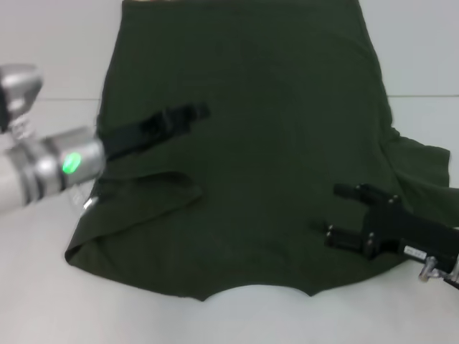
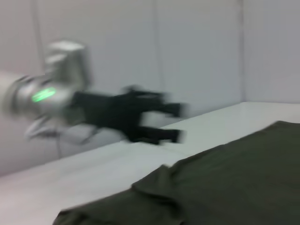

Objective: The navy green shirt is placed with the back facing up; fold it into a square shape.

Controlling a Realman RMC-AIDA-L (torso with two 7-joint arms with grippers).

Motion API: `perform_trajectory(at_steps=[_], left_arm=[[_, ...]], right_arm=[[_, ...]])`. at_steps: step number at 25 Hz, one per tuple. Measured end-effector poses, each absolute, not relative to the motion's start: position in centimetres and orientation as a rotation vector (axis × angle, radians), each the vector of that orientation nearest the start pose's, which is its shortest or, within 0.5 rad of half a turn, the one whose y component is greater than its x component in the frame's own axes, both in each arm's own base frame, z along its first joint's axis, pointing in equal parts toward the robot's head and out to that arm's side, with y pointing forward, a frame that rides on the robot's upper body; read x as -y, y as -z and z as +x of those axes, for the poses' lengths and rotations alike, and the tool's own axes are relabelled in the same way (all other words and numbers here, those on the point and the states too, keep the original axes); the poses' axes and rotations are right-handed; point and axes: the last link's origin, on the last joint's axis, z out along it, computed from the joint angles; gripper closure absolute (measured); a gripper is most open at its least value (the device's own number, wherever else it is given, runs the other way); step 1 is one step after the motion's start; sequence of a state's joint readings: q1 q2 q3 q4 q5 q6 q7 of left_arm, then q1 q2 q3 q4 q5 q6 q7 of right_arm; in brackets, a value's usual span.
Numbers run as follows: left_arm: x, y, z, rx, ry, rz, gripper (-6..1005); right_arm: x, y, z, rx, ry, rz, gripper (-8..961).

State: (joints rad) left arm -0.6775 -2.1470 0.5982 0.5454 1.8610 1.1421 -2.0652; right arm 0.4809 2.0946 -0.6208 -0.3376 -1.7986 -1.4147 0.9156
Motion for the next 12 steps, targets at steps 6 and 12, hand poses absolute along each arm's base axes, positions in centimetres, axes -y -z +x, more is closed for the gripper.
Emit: perform_trajectory(at_steps=[6,12], left_arm=[[-32.6,0.1,-26.8,0.943,1.058,-2.344,347],[-25.5,0.5,-28.5,0.139,0.939,-2.458,342]], right_arm=[[-31.9,1.5,29.9,-0.749,-0.893,-2.341,42],[-33.5,-3.4,30.6,-1.047,-0.839,-2.274,41]])
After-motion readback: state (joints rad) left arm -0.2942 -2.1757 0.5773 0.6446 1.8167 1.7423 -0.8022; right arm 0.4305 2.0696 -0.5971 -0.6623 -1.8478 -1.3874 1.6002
